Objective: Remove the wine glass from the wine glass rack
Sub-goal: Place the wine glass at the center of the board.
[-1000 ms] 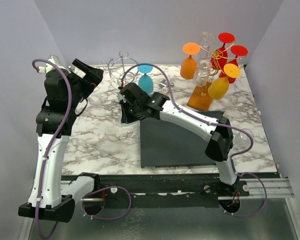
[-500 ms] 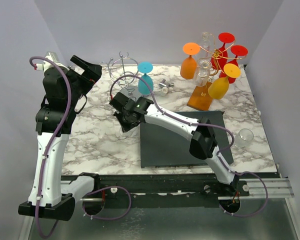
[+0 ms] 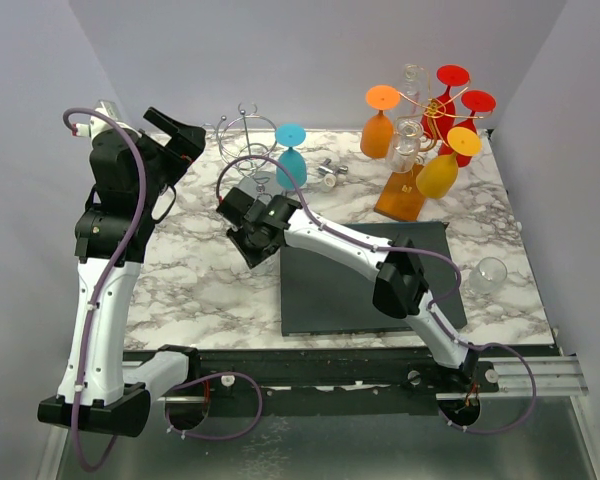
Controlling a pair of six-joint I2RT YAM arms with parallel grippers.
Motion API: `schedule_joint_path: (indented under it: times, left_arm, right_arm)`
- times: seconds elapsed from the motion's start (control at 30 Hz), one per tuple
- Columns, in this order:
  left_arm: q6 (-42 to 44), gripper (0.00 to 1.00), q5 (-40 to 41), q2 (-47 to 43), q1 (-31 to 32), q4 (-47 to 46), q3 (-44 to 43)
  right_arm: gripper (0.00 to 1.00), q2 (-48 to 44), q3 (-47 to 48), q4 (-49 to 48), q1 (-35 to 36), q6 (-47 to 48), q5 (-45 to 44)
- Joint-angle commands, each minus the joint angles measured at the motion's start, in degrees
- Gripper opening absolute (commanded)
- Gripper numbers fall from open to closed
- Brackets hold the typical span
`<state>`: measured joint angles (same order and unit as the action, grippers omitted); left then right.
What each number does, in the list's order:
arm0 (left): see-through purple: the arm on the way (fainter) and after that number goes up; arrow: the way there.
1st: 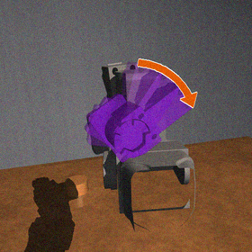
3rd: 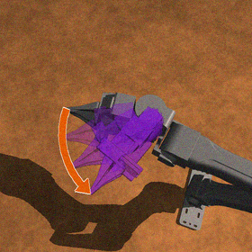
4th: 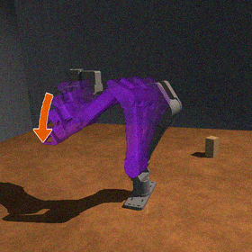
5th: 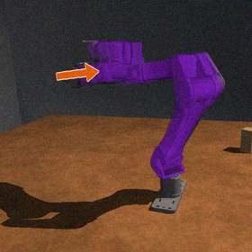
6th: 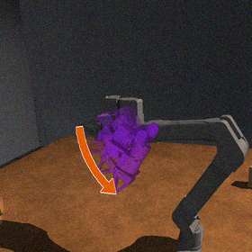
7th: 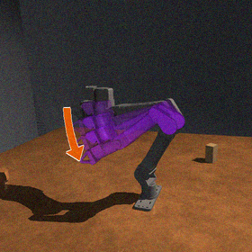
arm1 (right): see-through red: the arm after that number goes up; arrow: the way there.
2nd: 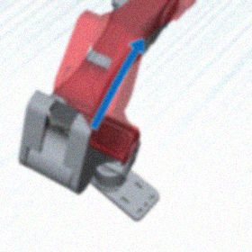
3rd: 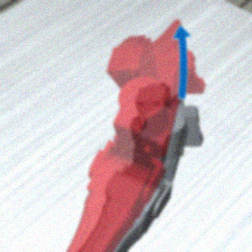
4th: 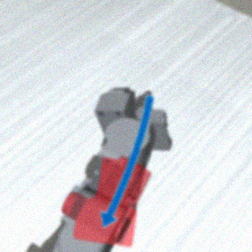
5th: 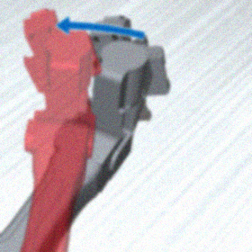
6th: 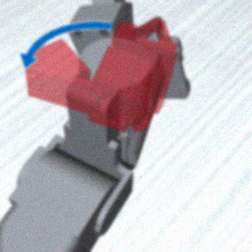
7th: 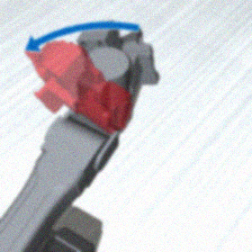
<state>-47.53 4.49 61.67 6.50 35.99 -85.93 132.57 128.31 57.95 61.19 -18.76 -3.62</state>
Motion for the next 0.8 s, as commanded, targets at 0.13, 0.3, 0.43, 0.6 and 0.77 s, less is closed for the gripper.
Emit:
schedule_joint_path:
  times: [0.13,0.3,0.43,0.6,0.77]
  left_arm:
    - [0.78,0.99,-0.43,0.7,0.01,-1.97,-0.44]
    - [0.7,0.99,-0.96,0.99,0.01,-2.29,-0.39]
    - [0.77,0.99,-1.41,1.23,-0.02,-2.34,-0.27]
    - [1.01,0.99,-2.62,1.44,0.01,-2.42,-0.73]
    - [1.22,0.99,-3.69,1.83,0.05,-2.35,-1.08]
  right_arm:
    - [0.43,-0.61,4.07,-1.16,0.63,0.77,0.62]
    - [0.5,-1.13,5.1,-1.98,0.64,0.18,0.66]
    - [0.57,-2.22,5.6,-2.94,0.6,-0.52,0.3]
    - [0.65,-4.67,5.76,-4.21,0.64,-1.36,-0.76]
    - [0.71,-10.39,3.9,-6.93,0.51,-2.09,-2.11]
